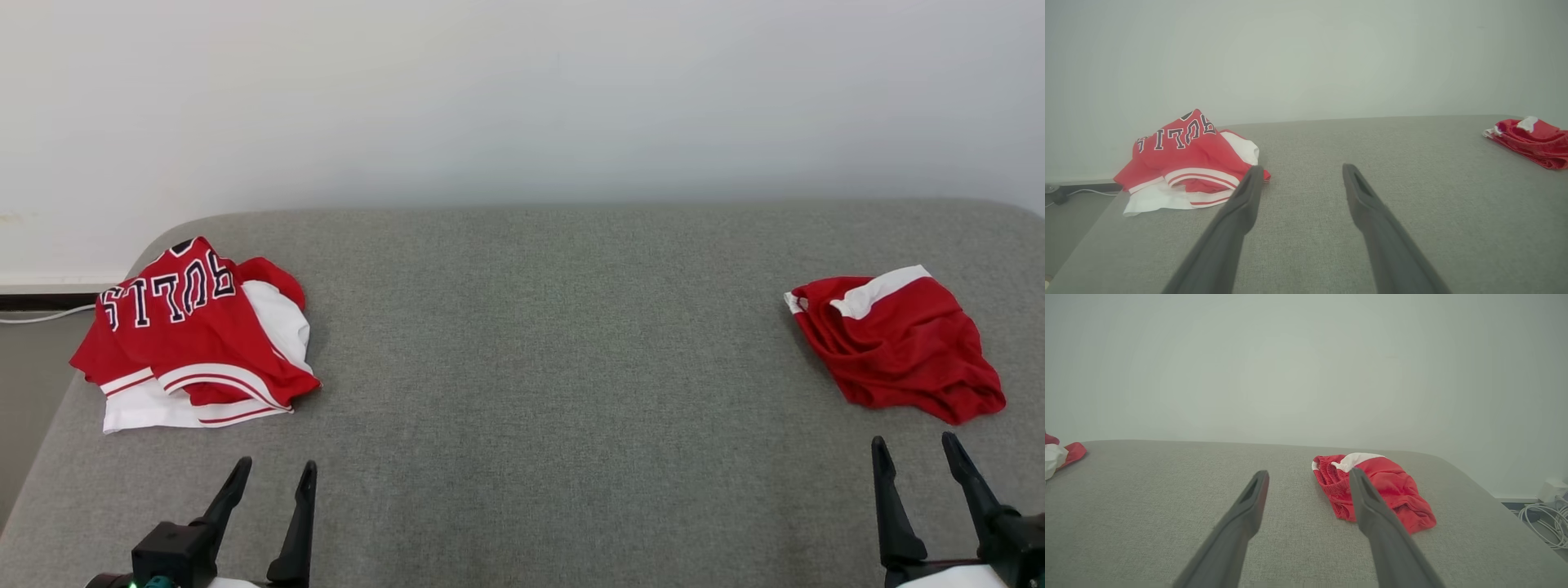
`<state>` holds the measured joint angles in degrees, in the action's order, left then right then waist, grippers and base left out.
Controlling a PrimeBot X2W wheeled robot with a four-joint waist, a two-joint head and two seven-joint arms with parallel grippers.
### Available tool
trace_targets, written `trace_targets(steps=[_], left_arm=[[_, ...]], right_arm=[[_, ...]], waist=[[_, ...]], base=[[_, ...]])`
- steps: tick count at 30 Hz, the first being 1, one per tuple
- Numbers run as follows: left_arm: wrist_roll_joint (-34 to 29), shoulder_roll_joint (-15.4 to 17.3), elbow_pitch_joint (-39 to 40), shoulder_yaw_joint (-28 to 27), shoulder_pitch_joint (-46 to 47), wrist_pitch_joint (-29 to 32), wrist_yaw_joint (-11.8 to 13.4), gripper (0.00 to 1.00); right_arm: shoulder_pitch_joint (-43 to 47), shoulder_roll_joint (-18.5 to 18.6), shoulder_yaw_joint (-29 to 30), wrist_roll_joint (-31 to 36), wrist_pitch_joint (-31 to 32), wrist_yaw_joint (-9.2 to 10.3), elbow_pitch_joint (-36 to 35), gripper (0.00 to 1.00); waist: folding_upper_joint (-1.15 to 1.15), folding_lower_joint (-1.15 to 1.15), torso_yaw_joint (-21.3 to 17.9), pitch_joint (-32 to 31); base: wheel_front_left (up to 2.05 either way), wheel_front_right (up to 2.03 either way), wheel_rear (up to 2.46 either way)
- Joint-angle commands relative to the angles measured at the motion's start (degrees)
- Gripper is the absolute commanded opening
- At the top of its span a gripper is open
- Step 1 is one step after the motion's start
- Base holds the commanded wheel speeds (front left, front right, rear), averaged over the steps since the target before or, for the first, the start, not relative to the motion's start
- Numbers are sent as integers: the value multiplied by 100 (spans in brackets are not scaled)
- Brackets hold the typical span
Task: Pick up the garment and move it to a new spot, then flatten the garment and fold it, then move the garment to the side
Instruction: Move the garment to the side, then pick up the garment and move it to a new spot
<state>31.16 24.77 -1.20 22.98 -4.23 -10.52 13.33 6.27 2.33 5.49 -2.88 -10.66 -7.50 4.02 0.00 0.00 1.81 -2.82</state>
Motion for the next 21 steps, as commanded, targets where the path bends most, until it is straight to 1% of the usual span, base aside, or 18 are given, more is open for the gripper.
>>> trace_targets(steps=[1, 9, 21], left_arm=[[-48, 126, 142, -215, 194, -3, 71, 100], [-39, 128, 139, -182, 158, -7, 94, 100], [-15, 142, 148, -157, 191, 13, 114, 100]], right_arm=[[-32, 78, -101, 38, 49, 1, -255, 100], [242, 60, -136, -8, 227, 1, -560, 100], [258, 55, -151, -136, 232, 1, -572, 100]], waist=[[0, 0, -10, -27], [0, 0, -54, -92], [0, 0, -59, -84]], base=[[0, 0, 0], [0, 0, 0], [0, 0, 0]])
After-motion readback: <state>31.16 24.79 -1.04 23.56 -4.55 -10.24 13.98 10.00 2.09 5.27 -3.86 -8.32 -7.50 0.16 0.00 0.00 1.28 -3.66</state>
